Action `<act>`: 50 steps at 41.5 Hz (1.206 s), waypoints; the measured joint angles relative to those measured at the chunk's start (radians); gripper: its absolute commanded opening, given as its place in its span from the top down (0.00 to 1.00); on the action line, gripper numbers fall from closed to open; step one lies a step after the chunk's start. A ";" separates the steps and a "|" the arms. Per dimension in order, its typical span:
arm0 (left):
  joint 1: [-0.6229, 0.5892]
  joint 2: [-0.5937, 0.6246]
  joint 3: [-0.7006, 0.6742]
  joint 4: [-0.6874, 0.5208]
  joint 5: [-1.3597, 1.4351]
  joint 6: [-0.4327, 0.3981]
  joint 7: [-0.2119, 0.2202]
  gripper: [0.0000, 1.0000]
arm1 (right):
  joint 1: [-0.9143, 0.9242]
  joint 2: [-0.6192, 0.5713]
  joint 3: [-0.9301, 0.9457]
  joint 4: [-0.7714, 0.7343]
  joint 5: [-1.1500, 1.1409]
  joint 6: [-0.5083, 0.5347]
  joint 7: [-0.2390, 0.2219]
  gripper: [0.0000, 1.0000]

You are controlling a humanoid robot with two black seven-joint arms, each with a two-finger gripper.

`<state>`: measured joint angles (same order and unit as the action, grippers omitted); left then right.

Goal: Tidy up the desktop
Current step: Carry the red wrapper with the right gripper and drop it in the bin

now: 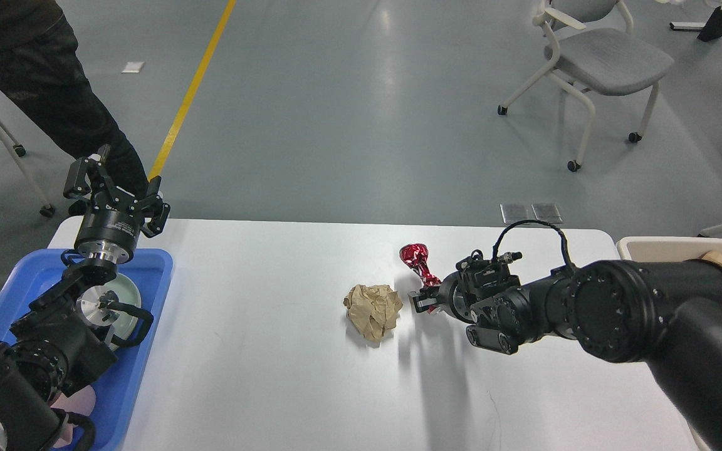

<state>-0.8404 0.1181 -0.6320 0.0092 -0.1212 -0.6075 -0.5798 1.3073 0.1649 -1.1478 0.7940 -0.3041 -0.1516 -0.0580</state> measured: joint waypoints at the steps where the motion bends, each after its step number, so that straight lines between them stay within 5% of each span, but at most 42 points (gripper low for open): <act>1: 0.000 0.000 0.000 0.000 0.000 0.000 0.000 0.03 | 0.017 -0.013 0.004 0.018 0.000 -0.001 0.000 0.65; 31: 0.000 0.000 0.000 0.000 0.000 0.000 0.000 0.03 | 0.684 -0.671 0.125 0.495 -0.001 -0.035 0.020 0.63; 41: 0.000 0.000 0.000 0.000 0.000 -0.001 0.000 0.03 | 0.521 -0.822 0.113 0.400 -0.002 -0.042 0.018 0.62; 50: 0.000 0.000 0.001 0.000 0.000 -0.001 0.000 0.03 | 0.157 -0.919 0.128 0.200 0.008 -0.050 0.017 0.58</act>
<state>-0.8404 0.1182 -0.6309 0.0093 -0.1212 -0.6082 -0.5798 1.4638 -0.7539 -1.0194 0.9936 -0.2960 -0.2014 -0.0409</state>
